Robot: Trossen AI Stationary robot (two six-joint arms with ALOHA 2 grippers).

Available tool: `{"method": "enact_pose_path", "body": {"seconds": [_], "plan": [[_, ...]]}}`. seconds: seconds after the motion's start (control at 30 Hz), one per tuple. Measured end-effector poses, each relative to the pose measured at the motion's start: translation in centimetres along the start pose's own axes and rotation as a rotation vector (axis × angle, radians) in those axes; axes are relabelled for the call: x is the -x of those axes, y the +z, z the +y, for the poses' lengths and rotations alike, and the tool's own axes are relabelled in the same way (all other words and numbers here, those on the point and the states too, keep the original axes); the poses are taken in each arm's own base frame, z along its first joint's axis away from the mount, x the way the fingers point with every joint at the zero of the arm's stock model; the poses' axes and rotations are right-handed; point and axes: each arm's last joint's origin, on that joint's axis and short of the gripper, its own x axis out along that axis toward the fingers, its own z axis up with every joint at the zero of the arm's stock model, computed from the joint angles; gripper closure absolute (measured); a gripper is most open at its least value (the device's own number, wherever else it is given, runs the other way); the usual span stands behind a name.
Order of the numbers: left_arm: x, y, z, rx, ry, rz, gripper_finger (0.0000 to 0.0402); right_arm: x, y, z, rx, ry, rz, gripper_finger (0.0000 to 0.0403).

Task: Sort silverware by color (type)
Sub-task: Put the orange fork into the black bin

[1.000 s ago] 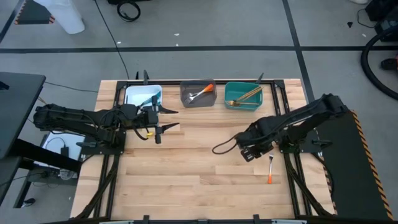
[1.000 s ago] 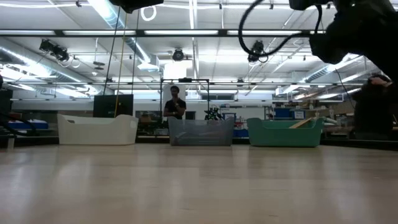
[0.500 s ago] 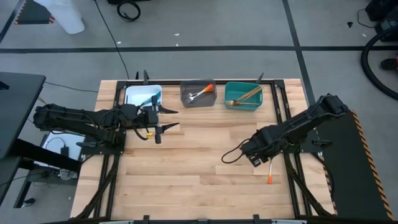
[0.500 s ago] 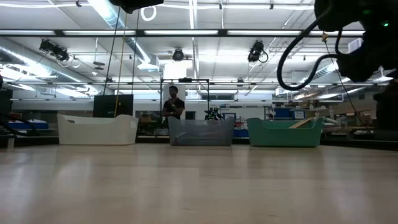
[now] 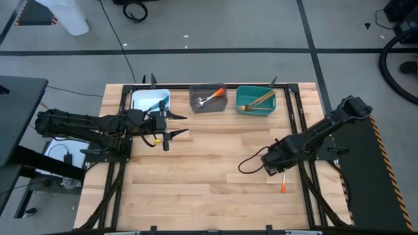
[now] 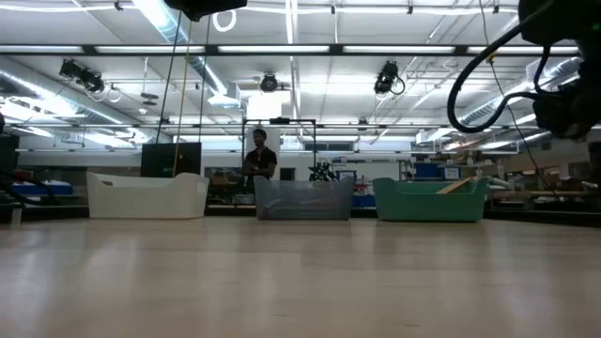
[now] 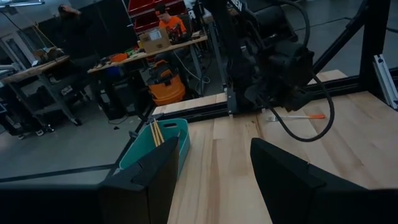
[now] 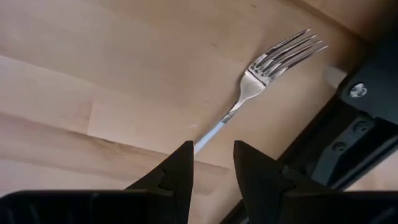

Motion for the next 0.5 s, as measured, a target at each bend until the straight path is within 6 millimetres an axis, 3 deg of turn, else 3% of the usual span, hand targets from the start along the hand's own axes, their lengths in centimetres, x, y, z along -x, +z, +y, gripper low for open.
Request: {"method": "enact_pose_path", "body": {"seconds": [0.5], "plan": [[0.0, 0.0, 0.0, -0.001, 0.000, -0.001, 0.0194, -3.4, -0.5, -1.8, -0.124, 0.046, 0.013, 0.0278]]}}
